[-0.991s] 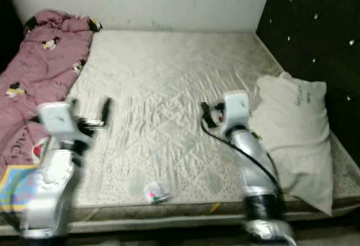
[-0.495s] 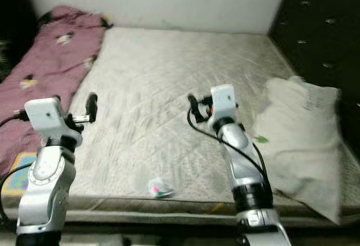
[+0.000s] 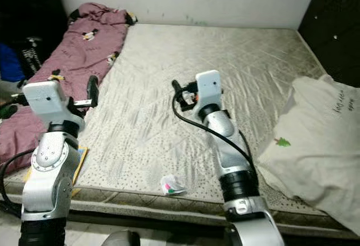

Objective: Clean up the room

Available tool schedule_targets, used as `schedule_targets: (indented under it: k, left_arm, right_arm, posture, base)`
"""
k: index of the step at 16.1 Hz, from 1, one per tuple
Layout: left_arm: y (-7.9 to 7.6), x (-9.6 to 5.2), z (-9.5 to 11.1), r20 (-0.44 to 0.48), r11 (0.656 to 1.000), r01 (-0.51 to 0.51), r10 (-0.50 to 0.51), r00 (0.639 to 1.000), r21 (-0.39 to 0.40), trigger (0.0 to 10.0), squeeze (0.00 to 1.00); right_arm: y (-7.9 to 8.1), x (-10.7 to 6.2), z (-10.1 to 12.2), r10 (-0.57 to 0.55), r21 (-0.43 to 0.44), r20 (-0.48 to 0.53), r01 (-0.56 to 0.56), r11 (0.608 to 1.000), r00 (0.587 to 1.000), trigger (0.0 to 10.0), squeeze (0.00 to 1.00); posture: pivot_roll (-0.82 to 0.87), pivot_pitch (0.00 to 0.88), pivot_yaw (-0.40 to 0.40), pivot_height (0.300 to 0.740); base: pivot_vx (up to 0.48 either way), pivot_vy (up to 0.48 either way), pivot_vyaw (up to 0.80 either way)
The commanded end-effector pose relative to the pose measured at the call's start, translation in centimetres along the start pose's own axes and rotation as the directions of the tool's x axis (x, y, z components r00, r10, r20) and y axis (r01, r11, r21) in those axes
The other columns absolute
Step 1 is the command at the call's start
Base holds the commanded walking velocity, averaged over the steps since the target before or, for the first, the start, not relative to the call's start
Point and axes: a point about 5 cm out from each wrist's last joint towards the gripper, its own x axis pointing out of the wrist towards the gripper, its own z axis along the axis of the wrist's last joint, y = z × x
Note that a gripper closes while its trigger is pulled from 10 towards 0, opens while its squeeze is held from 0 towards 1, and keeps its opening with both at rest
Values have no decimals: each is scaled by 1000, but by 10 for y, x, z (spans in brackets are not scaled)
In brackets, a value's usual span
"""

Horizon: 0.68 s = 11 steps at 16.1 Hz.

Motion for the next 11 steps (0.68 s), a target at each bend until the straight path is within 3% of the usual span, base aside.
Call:
schedule_targets:
  k: [1,5,7,9,11]
  left_arm:
    - [5,0,-4,-26,1000,-28,29,999,7,10000,0]
    - [18,-12,-25,-95,993,-116,115,989,-2,10000,0]
    - [20,-19,-35,-130,995,-102,102,986,5,10000,0]
    - [32,-23,-45,-145,992,-116,123,982,56,10000,0]
    - [46,-36,-59,-183,985,-147,162,970,91,10000,0]
  right_arm:
    - [0,4,5,-6,0,16,6,1000,1000,10000,0]
    - [-9,-3,-12,-81,49,-40,82,995,996,10000,0]
    - [-7,-8,-23,-87,63,-66,91,994,994,10000,0]
    - [-10,-9,-24,-101,71,-49,104,992,994,10000,0]
    - [-19,-20,-25,-128,82,-48,131,988,991,10000,0]
  posture:
    - [64,0,-27,740]
    - [102,0,-81,740]
    - [109,0,-100,740]
    - [116,0,-104,740]
    - [113,0,-86,740]
  base:
    - [0,0,0]
    - [0,0,0]
    - [0,0,0]
    - [0,0,0]
    - [0,0,0]
